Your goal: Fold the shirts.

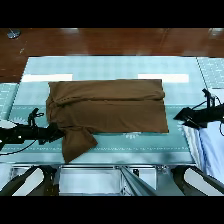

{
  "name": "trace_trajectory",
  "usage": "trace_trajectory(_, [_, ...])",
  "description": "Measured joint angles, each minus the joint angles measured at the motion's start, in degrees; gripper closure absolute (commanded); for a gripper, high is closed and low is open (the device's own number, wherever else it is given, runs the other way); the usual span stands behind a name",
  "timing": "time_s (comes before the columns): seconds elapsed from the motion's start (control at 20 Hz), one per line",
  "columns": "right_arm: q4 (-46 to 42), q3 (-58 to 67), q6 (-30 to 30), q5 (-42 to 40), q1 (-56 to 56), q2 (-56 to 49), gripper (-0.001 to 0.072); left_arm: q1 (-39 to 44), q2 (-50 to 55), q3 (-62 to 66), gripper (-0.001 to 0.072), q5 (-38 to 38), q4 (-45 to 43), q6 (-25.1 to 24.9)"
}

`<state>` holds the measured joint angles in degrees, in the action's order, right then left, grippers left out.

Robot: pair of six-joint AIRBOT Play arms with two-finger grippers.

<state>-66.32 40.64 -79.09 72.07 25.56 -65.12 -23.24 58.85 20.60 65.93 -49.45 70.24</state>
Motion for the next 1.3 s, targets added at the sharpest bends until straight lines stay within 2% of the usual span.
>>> trace_trajectory(0.15, [0.31,-3.39,-2.01,1.03,-1.22,-0.35,0.0097,0.42,0.00,0.87,0.0687,0.59,0.37,-0.92])
trace_trajectory(0.4, [6.49,-5.42,-1.86,-0.85,-7.41,-4.68,0.0100,0.63,0.00,1.36,0.0687,1.07,0.96,-1.49])
trace_trajectory(0.45, [8.20,-5.14,-1.81,-1.66,-8.41,-5.57,0.0181,0.63,0.00,1.38,0.0687,1.07,1.42,-1.51])
trace_trajectory(0.5, [9.73,-4.52,-1.60,-3.52,-9.38,-6.51,0.0515,0.63,0.00,1.42,0.0687,1.07,1.95,-1.55])
trace_trajectory(0.55, [10.16,-3.74,-1.05,-5.16,-10.34,-7.43,0.0686,0.63,0.00,1.53,0.0687,1.07,2.36,-1.81])
trace_trajectory(0.75, [12.70,1.79,2.93,-2.97,-12.66,-9.75,0.0687,-0.70,0.00,4.92,0.0687,1.05,3.69,-3.26])
trace_trajectory(0.95, [13.27,11.08,4.28,-1.62,-12.39,-11.19,0.0686,-1.49,1.55,12.39,0.0688,0.79,5.20,-3.76])
trace_trajectory(1.3, [14.91,30.84,1.92,-3.32,-12.24,-23.54,0.0686,2.21,16.20,30.23,0.0687,-6.51,13.53,-3.93])
